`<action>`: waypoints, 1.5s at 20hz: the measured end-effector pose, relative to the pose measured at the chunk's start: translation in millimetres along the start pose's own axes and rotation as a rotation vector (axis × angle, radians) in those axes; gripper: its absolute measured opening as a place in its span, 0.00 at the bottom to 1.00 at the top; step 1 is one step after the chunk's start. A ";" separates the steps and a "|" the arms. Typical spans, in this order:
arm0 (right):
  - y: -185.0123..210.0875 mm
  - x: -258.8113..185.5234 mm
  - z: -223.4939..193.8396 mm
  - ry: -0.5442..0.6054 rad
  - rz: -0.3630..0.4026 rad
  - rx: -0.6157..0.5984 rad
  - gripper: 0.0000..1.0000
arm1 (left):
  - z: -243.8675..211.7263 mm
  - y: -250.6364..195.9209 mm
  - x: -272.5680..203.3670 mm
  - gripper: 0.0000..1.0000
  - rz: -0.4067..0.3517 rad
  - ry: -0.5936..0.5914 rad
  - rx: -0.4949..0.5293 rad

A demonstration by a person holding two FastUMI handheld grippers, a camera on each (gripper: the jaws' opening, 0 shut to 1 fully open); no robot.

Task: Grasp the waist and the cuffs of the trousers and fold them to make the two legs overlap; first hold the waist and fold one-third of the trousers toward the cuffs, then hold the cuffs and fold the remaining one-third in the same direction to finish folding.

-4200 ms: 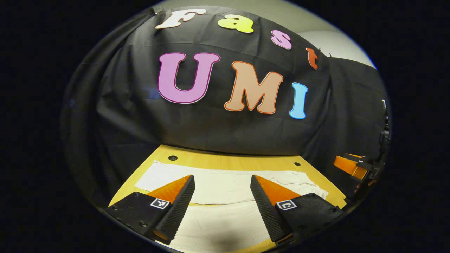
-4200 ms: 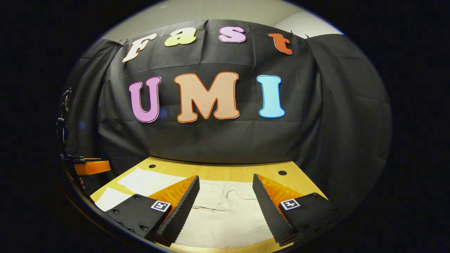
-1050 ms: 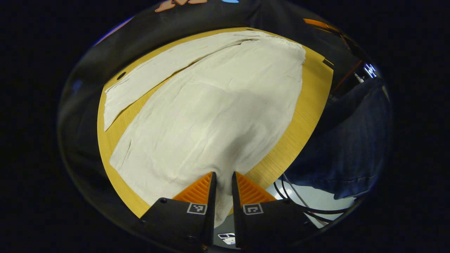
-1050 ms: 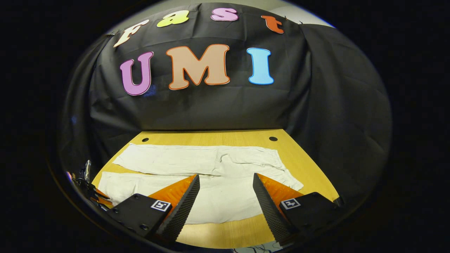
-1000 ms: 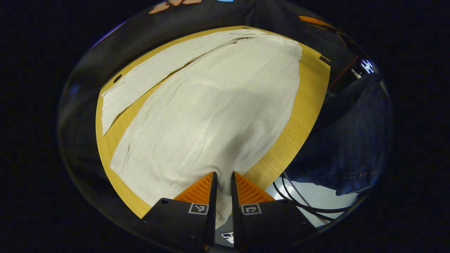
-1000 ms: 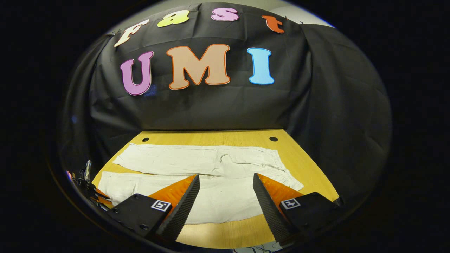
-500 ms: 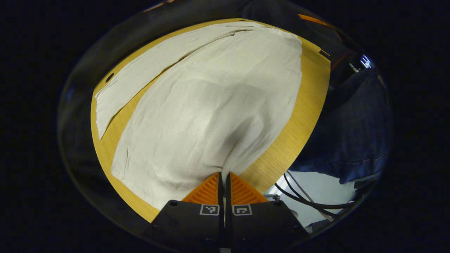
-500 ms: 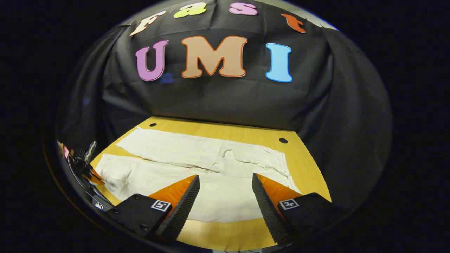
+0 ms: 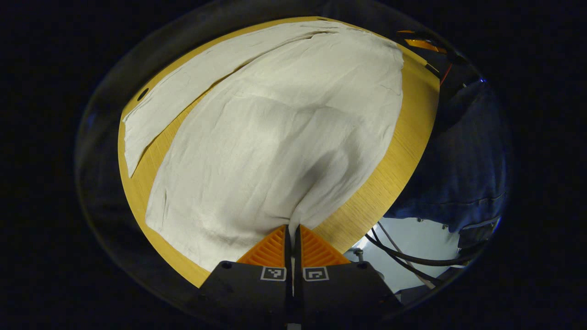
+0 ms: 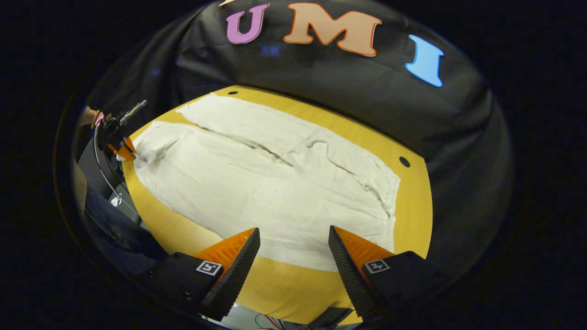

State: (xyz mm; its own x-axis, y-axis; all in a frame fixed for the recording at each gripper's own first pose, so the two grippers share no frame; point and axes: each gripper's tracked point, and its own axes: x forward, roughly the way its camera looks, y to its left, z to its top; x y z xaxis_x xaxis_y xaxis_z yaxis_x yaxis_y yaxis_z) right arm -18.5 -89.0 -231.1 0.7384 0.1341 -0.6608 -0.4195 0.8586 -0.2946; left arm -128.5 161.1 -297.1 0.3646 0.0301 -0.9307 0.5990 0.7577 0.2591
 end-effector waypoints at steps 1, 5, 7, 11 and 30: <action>-2.3 7.7 -10.8 0.034 0.019 -0.026 0.97 | 0.5 0.7 0.2 0.00 0.002 0.007 0.000; 1.7 27.1 -42.6 0.152 0.114 -0.098 0.97 | 1.6 1.6 7.0 0.00 0.011 0.039 -0.004; 5.2 36.6 -52.4 0.187 0.149 -0.130 0.96 | 1.9 0.2 6.7 0.00 0.012 0.053 0.000; 5.5 47.3 -64.7 0.232 0.182 -0.182 0.96 | 0.8 1.0 6.8 0.00 0.005 0.078 -0.008; -6.7 63.8 -70.4 0.305 0.170 -0.117 0.20 | 2.0 0.9 11.0 0.00 -0.030 0.112 0.012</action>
State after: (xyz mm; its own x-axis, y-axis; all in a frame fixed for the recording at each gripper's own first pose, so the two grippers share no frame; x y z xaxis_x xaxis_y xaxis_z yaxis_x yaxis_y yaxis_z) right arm -5.7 -121.0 -319.9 0.4692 0.1015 -0.8772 -0.5931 0.7722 -0.2279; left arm -122.6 160.8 -306.5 0.2651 0.0805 -0.9608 0.6169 0.7517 0.2332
